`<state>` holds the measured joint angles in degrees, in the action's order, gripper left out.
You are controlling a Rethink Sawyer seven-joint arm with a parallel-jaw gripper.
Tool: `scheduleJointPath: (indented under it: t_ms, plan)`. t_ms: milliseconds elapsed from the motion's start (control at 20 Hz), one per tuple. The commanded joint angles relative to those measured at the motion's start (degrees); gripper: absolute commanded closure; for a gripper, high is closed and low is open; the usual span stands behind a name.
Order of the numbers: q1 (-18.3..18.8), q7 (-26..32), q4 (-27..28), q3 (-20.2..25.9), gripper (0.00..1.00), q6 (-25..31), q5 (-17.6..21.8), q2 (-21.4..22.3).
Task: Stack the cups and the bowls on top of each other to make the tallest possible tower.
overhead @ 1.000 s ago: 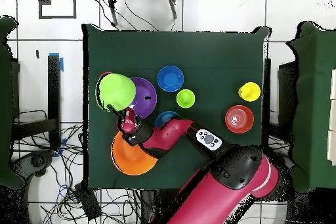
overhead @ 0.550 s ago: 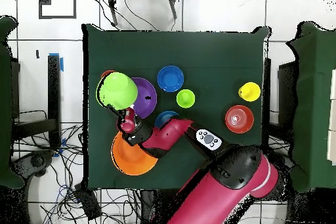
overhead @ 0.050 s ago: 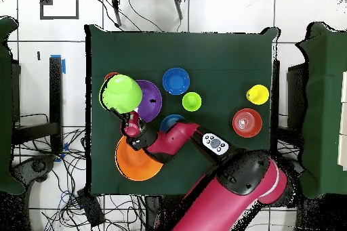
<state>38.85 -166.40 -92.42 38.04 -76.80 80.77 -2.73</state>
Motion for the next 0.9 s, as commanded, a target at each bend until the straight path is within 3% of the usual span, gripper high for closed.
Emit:
scheduleJointPath:
  t_ms: [50,450,900]
  plan:
    - [-1.7,-9.7,6.3,-9.7,0.0,9.2,2.4,-0.1]
    - [-4.3,-7.2,6.4,-15.3,0.0,14.2,0.7,1.2]
    - [-6.8,-6.7,10.2,-18.2,0.0,14.4,-0.8,-2.5]
